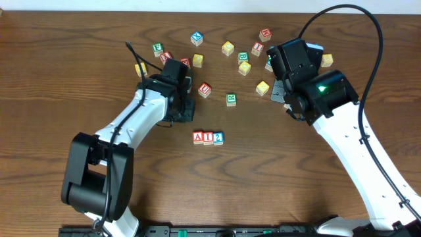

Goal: Spell out AI2
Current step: 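Swing the left gripper over toward the AI2 row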

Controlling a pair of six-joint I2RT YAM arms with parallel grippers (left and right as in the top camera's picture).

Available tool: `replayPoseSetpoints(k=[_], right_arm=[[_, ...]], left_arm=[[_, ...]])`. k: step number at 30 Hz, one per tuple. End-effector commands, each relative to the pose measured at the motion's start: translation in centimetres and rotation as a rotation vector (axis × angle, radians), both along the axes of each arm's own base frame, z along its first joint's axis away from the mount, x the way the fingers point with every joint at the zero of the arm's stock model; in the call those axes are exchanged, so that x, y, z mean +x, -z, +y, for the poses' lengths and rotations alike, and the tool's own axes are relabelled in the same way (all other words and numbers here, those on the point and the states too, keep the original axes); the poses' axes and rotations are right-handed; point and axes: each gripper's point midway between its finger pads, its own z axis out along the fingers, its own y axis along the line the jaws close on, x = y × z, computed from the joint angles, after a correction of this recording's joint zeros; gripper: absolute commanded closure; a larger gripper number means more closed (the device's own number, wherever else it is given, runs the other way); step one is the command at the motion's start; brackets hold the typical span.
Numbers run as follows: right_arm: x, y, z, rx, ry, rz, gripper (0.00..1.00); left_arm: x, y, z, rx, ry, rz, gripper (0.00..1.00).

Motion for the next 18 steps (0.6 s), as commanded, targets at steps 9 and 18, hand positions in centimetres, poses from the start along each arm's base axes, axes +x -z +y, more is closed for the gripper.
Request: replayPoseSetpoints(k=[9,18], right_arm=[[0.0,-1.1,-0.2,0.022,0.018,-0.033,0.94],[0.0,-1.1,-0.2,0.022,0.018,-0.032,0.94]], left_arm=[[-1.6,0.6,-2.7,0.029,0.064,0.010,0.92],[-1.4,0.8,-2.4,0.053,0.046,0.004,0.93]])
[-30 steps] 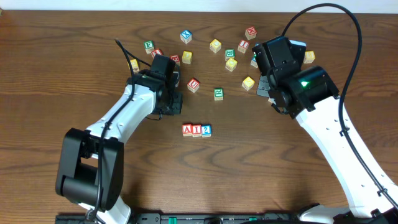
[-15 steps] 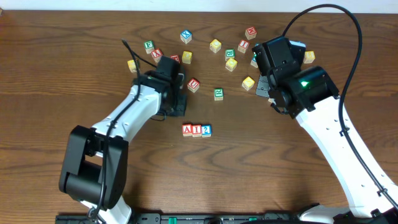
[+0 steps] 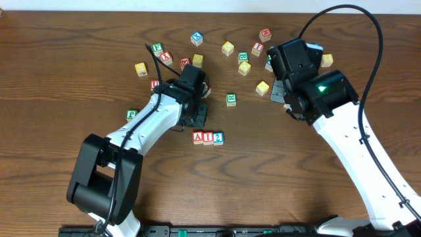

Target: Spell out AI2

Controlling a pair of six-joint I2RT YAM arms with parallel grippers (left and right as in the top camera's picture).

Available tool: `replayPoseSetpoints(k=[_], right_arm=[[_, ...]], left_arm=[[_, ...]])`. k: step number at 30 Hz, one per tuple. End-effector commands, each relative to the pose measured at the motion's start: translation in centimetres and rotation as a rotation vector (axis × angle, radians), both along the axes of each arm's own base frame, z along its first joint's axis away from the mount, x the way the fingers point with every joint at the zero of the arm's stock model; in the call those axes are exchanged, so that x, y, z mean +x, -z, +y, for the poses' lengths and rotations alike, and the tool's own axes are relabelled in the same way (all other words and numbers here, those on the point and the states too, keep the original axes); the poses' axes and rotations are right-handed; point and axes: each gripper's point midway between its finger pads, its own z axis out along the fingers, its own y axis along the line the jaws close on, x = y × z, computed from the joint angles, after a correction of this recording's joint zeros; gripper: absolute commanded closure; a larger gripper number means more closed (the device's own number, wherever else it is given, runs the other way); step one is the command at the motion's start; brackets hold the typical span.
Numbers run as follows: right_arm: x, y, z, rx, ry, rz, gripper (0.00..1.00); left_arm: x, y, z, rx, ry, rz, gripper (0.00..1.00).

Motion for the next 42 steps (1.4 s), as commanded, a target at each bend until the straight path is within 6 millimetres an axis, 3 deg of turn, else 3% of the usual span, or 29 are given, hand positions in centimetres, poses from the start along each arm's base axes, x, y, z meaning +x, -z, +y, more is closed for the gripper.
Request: replayPoseSetpoints(k=[1,10,27,42], right_arm=[[0.1,-1.2,-0.3,0.015,0.020,-0.035,0.95],[0.1,-1.2,-0.3,0.015,0.020,-0.036,0.95],[0.1,-1.2,-0.3,0.016,0.020,-0.038,0.95],[0.1,-1.2,-0.3,0.017,0.020,-0.039,0.95]], left_arm=[[-0.1,0.8,0.5,0.025,-0.016,0.013,0.93],[-0.5,3.0,0.6,0.047,-0.023,0.065,0.92],[-1.0,3.1,0.7,0.051,-0.027,0.086,0.92],[-1.7,3.1,-0.8,0.060,0.017,0.080,0.92]])
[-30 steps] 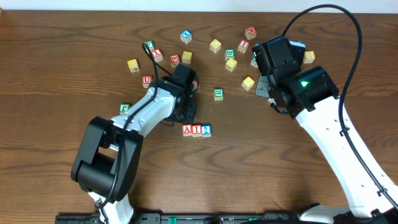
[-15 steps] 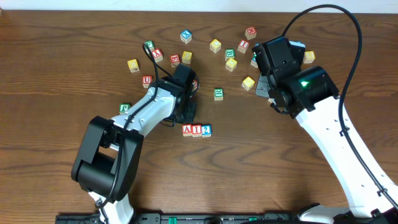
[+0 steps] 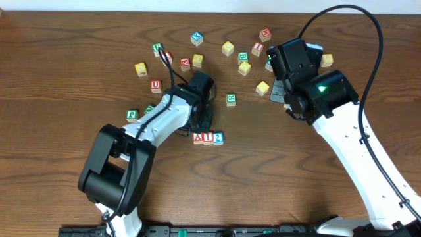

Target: Spell out AI2

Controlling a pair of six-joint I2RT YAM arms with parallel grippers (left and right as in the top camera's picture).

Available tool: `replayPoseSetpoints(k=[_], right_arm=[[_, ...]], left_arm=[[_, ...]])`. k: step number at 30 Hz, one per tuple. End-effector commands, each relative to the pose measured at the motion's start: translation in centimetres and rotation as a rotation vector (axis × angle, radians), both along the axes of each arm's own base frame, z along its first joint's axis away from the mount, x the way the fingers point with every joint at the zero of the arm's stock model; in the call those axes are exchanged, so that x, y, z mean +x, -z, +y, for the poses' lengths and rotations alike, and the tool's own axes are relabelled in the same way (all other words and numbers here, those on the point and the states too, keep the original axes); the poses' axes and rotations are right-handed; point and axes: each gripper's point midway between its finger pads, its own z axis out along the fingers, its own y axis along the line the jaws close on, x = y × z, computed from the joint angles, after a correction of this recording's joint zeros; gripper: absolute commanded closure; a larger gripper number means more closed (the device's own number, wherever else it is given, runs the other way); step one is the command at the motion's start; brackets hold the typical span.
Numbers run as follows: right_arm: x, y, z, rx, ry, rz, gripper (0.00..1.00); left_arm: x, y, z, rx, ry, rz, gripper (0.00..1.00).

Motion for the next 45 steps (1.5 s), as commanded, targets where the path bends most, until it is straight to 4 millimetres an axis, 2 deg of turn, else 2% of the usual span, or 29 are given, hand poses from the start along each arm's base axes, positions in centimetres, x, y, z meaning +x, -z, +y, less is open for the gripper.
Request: replayPoseSetpoints(k=[1,21,36,45], right_arm=[[0.1,-1.2,-0.3,0.013,0.021,-0.038,0.95],[0.1,-1.2,-0.3,0.013,0.021,-0.038,0.96],[0.1,-1.2,-0.3,0.014,0.021,-0.039,0.96],[0.3,-1.3,-0.2,0.018,0.022,-0.046,0.96]], left_arm=[[-0.2,0.2,0.4,0.021,-0.006,0.005,0.92],[-0.9,0.3,0.7,0.032,-0.032,0.036,0.93],[0.4,0.1,0.0,0.002,-0.032,-0.020,0.93],[0.5,0.1,-0.3,-0.012,-0.030,-0.021,0.93]])
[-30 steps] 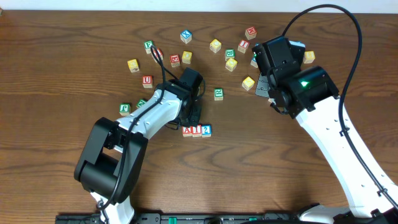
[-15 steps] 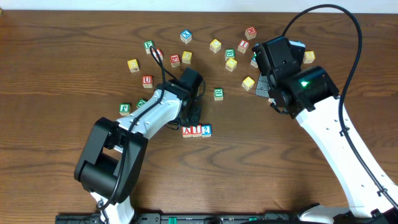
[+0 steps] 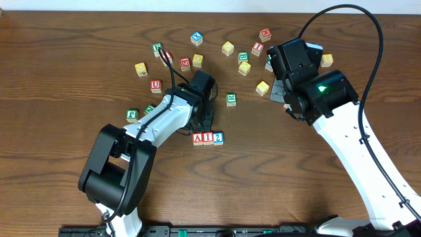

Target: Spell out AI2

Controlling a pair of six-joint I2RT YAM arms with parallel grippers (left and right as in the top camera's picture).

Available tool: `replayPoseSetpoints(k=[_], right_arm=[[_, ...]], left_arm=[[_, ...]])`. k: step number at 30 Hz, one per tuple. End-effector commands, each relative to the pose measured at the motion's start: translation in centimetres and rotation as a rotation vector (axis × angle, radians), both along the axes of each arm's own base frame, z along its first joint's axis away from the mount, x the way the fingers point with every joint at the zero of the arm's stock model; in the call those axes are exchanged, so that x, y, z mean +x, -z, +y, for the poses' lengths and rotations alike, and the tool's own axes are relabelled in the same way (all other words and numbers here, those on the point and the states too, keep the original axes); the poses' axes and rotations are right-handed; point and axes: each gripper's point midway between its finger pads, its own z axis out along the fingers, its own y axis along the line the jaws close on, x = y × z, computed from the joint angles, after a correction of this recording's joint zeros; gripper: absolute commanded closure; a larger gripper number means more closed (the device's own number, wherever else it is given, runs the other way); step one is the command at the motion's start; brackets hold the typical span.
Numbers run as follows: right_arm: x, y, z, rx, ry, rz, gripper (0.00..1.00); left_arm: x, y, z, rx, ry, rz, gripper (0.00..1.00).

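Three blocks lie in a row near the table's middle: a red A [image 3: 198, 137], a red I [image 3: 208, 137] and a blue 2 [image 3: 218, 137], touching side by side. My left gripper [image 3: 206, 121] hangs just behind the A and I, fingers pointing toward the row; its jaws are too dark to read. My right gripper [image 3: 278, 92] stays at the back right, beside a yellow block [image 3: 262, 87], and its jaw state is unclear from above.
Several loose letter blocks are scattered across the back, among them a green one [image 3: 231, 99], a red one [image 3: 156, 85], a green one [image 3: 132, 115] by my left forearm and a blue one [image 3: 196, 38]. The table's far edge [image 3: 210, 9] runs behind them.
The A, I, 2 row lay in the same place throughout. My left gripper was left of and behind the row, then closer to it, then just behind the A and I, where it still is. My right arm has not moved.
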Motion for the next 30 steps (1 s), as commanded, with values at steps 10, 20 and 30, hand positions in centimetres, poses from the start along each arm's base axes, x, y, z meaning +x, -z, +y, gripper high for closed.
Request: replayPoseSetpoints(k=[10,20,30], right_arm=[[0.1,-1.2,-0.3,0.016,0.022,-0.040,0.96],[0.2,-1.3,-0.3,0.016,0.021,-0.041,0.96],[0.2,-1.3,-0.3,0.017,0.022,-0.044,0.96]], left_arm=[[0.3,0.0,-0.6,-0.034,0.000,-0.009,0.92],[-0.2,-0.1,-1.4,-0.075,0.011,0.015,0.92],[-1.1,0.1,-0.9,-0.056,0.009,0.052,0.93]])
